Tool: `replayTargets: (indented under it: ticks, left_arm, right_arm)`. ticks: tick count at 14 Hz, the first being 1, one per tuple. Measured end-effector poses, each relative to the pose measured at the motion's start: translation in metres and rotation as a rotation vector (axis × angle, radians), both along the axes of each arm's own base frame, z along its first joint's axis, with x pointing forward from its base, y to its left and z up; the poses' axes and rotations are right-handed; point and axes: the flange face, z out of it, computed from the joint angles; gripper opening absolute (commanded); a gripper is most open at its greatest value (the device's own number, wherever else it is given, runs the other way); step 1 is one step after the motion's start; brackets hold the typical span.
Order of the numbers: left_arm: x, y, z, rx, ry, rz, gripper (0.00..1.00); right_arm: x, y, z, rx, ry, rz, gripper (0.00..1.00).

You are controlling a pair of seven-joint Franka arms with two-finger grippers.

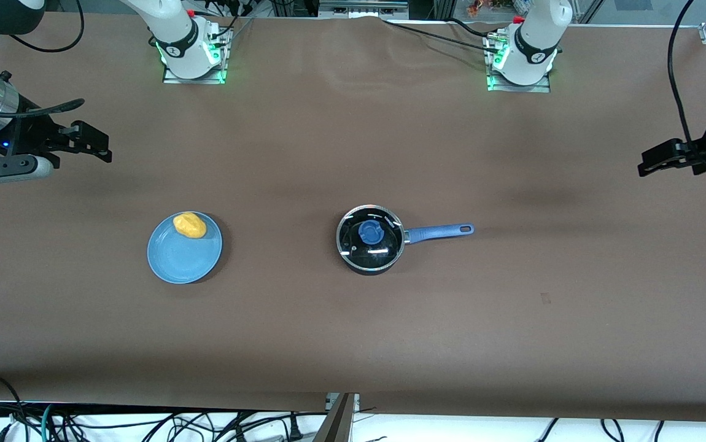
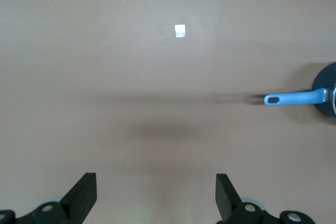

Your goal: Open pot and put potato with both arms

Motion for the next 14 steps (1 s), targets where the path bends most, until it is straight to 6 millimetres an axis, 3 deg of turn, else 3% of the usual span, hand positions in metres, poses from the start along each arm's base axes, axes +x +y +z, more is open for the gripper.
replayTargets:
  ticks: [2,5,8,10,12,14]
  left_arm:
    - [0.007,-0.035,-0.011,-0.008,-0.022,-0.034,1.00]
    - [0.021,-0.122,-0.046,-0.022,-0.079,0.059,1.00]
    - [0.026,-0.233,-0.102,-0.059,-0.105,0.204,1.00]
    - [0.022,-0.295,-0.148,-0.040,-0.112,0.267,1.00]
    - [0.013,-0.346,-0.187,-0.019,-0.118,0.325,1.00]
    - [0.006,-0.390,-0.212,-0.017,-0.121,0.357,1.00]
  right_arm:
    - [0.000,0.000,0.000,0.000,0.000,0.000,1.00]
    - [0.000,0.000,0.000,0.000,-0.002,-0.001,1.00]
    - [0.001,-0.001,0.000,0.000,-0.005,-0.001,1.00]
    - [0.001,-0.001,0.000,0.000,-0.005,-0.002,1.00]
    - [0.001,0.000,0.000,0.000,-0.005,-0.001,1.00]
    - [0.001,0.000,0.000,0.000,-0.005,-0.001,1.00]
